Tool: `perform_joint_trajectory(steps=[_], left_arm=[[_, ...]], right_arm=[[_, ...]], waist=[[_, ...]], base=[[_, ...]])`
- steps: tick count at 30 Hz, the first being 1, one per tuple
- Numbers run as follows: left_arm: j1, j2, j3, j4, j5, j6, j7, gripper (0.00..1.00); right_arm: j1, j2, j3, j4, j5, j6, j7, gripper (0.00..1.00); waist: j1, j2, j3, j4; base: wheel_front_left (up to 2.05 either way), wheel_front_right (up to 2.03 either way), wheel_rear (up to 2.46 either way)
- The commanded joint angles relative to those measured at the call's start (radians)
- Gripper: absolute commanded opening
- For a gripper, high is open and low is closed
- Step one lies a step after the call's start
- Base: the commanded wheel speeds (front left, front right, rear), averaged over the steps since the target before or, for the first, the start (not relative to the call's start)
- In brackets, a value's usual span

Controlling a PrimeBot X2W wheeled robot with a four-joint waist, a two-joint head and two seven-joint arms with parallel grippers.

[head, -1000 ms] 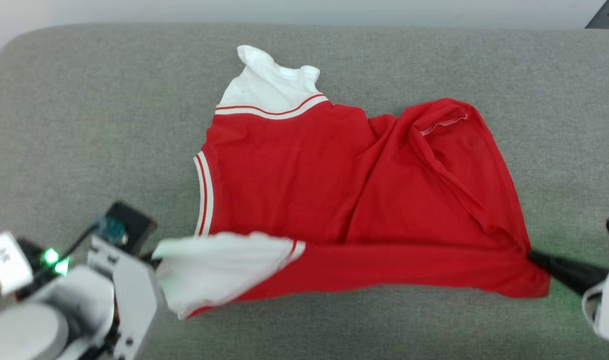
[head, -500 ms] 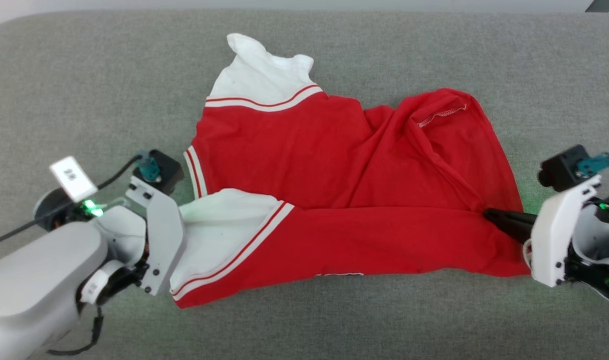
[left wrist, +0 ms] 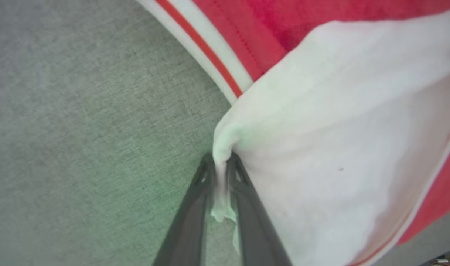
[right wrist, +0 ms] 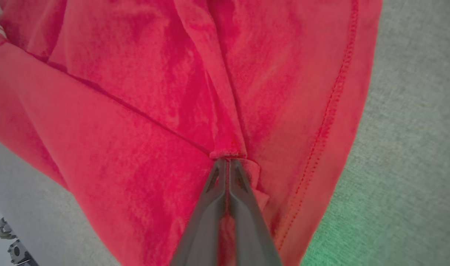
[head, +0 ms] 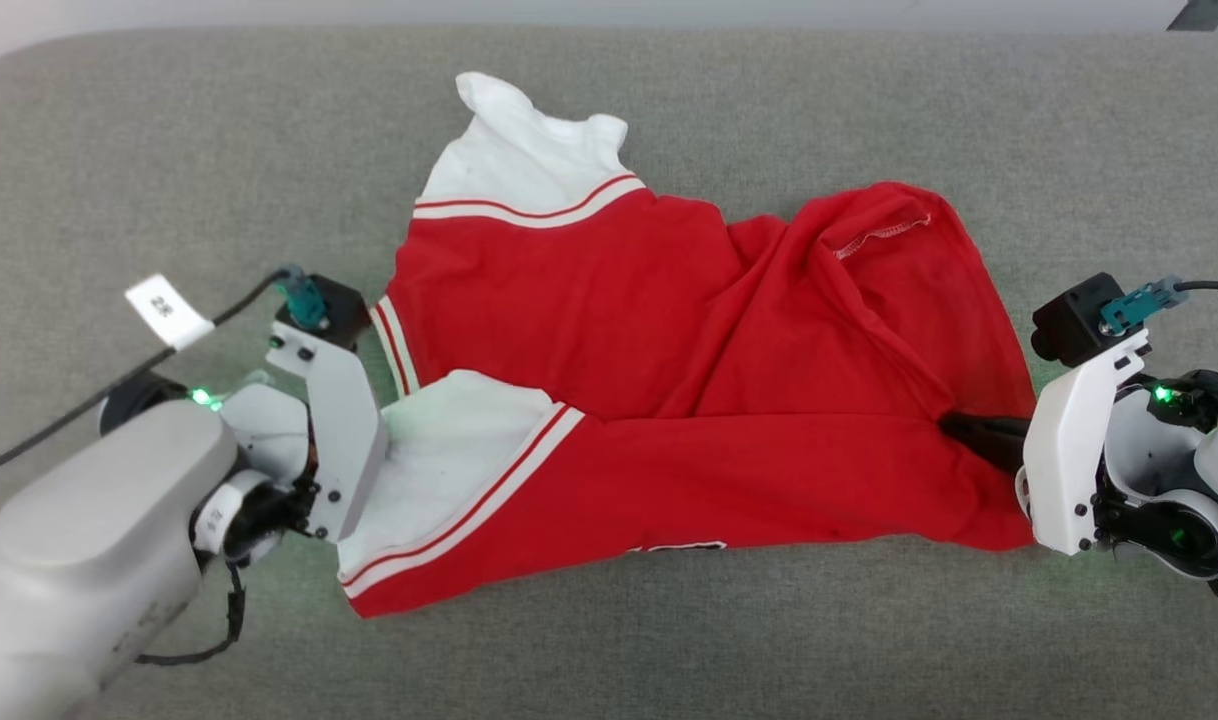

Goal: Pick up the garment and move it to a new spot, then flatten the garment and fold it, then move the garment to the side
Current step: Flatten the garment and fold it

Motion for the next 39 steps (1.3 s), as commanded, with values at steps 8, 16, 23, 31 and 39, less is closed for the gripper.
perform_joint_trajectory(steps=[8, 16, 23, 31, 39], left_arm=[[0.000, 0.036, 0.019, -0.070, -0.006, 0.060, 0.008, 1.00], [0.065, 0.124, 0.051, -0.270, -0.067, 0.190, 0.040, 1.00], [0.173, 0.214, 0.063, -0.456, -0.144, 0.320, 0.064, 1.00], [0.265, 0.266, 0.062, -0.534, -0.177, 0.390, 0.032, 1.00], [0.319, 0.248, 0.076, -0.492, -0.193, 0.384, -0.047, 1.00]], right_arm=[[0.024, -0.015, -0.031, 0.004, -0.004, -0.002, -0.085, 1.00], [0.082, -0.027, -0.119, -0.018, -0.043, -0.002, -0.265, 1.00], [0.155, -0.019, -0.224, -0.069, -0.134, -0.002, -0.425, 1.00], [0.254, 0.017, -0.398, -0.116, -0.284, -0.002, -0.600, 1.00], [0.406, 0.122, -0.606, -0.204, -0.431, -0.002, -0.647, 1.00]], waist=[[0.0000, 0.0000, -0.058, 0.024], [0.0000, 0.0000, -0.091, 0.032], [0.0000, 0.0000, -0.100, 0.010], [0.0000, 0.0000, -0.095, -0.020], [0.0000, 0.0000, -0.078, -0.056]], base=[[0.00, 0.00, 0.00], [0.00, 0.00, 0.00], [0.00, 0.00, 0.00], [0.00, 0.00, 0.00], [0.00, 0.00, 0.00]])
